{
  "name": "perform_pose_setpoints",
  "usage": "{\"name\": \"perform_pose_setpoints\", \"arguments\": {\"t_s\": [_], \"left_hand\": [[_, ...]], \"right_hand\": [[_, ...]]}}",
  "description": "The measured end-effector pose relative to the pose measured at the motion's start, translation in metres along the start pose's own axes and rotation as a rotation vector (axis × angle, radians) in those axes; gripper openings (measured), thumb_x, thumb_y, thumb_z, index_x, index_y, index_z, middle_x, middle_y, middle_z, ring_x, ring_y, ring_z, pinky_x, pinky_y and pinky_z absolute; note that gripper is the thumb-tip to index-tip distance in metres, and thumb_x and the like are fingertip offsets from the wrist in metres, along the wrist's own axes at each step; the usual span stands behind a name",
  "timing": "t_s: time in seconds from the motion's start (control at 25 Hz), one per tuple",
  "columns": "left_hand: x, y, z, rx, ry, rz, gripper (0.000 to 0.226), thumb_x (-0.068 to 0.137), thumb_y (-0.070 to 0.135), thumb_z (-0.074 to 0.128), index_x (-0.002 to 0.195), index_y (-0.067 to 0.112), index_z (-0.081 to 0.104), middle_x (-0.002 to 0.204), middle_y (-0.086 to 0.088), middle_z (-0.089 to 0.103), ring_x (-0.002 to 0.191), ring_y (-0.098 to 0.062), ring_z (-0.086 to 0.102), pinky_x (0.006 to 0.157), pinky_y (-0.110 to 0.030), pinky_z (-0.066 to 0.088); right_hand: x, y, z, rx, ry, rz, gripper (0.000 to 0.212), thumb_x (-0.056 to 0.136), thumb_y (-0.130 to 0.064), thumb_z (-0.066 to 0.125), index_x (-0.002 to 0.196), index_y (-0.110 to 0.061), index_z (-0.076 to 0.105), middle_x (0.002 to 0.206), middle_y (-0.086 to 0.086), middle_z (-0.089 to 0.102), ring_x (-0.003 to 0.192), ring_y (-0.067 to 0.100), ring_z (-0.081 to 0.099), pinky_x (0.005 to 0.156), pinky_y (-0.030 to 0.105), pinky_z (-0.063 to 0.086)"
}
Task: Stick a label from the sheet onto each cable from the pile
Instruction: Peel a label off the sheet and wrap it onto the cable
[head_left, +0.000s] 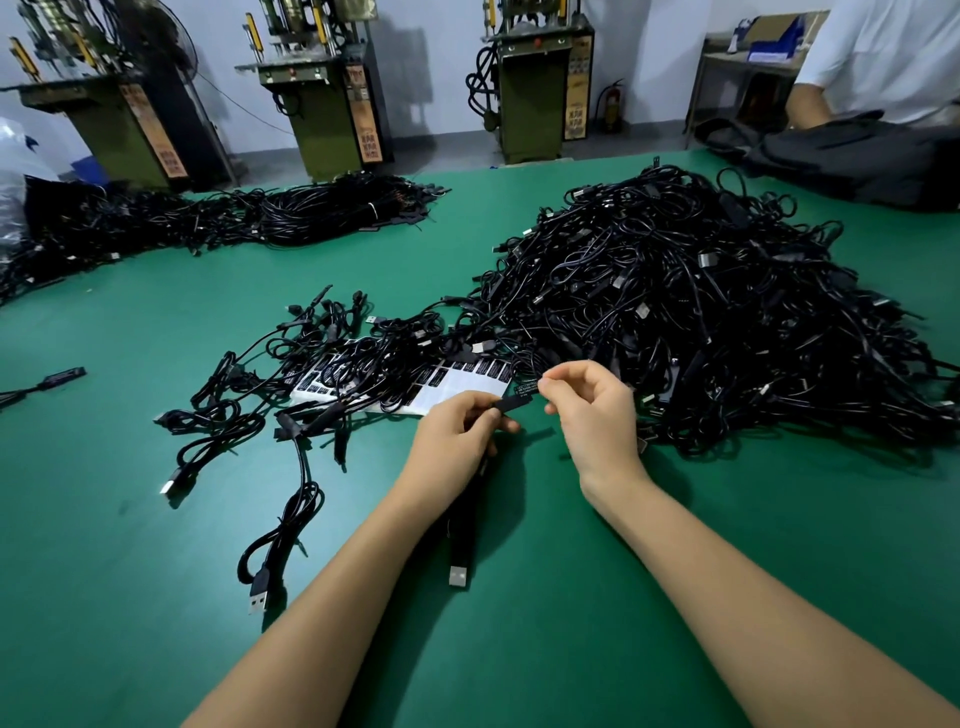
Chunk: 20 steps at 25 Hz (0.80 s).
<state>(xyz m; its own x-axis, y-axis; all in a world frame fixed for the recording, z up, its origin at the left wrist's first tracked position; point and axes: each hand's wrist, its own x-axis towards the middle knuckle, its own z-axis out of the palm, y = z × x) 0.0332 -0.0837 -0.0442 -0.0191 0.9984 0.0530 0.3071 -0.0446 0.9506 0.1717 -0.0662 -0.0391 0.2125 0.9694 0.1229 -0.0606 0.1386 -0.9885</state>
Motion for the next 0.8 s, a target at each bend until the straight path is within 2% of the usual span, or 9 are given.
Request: {"name": "perform_pose_setpoints", "arguments": {"t_s": [0.16,0.36,0.64,0.8], "left_hand": [[0.0022,-0.0010,-0.0011,-0.046,-0.020,-0.008,0.017,0.097,0.004,0.048,0.100,0.011,0.064,0.085,0.002,0.074,0.051,-0.006,0.050,0.044,-0.020,0.042],[0.0044,-0.0023,-0.0042,-0.154,-0.045,-0.034,0.019,0.095,0.000,0.048,0.098,0.013,0.062,0.089,-0.001,0.075,0.050,-0.007,0.051,0.043,-0.019,0.043],[0.0063,-0.0009,-0.0062,-0.168,-0.068,-0.064,0.015,0.095,0.000,0.050,0.103,0.005,0.061,0.090,-0.003,0.076,0.045,-0.006,0.046,0.040,-0.016,0.038],[0.0074,0.0002,-0.0086,-0.179,-0.081,-0.083,0.015,0.094,0.000,0.050,0.105,0.001,0.061,0.089,-0.004,0.076,0.042,-0.005,0.042,0.038,-0.016,0.035]], "right_hand": [[-0.0011,0.0045,0.0020,-0.040,-0.003,-0.043,0.016,0.081,-0.007,0.069,0.074,-0.021,0.066,0.071,-0.006,0.066,0.068,0.010,0.059,0.067,0.024,0.050],[-0.0002,0.0070,0.0030,-0.042,-0.021,-0.061,0.016,0.080,-0.009,0.071,0.077,-0.024,0.065,0.073,-0.008,0.067,0.069,0.006,0.061,0.067,0.019,0.049],[0.0032,0.0101,0.0030,-0.092,-0.041,-0.103,0.021,0.080,-0.006,0.070,0.075,-0.025,0.063,0.074,-0.010,0.065,0.070,0.000,0.060,0.065,0.011,0.044],[0.0039,0.0096,0.0029,-0.105,-0.066,-0.107,0.022,0.081,-0.005,0.070,0.074,-0.024,0.062,0.072,-0.010,0.064,0.068,-0.001,0.059,0.065,0.012,0.044]]}}
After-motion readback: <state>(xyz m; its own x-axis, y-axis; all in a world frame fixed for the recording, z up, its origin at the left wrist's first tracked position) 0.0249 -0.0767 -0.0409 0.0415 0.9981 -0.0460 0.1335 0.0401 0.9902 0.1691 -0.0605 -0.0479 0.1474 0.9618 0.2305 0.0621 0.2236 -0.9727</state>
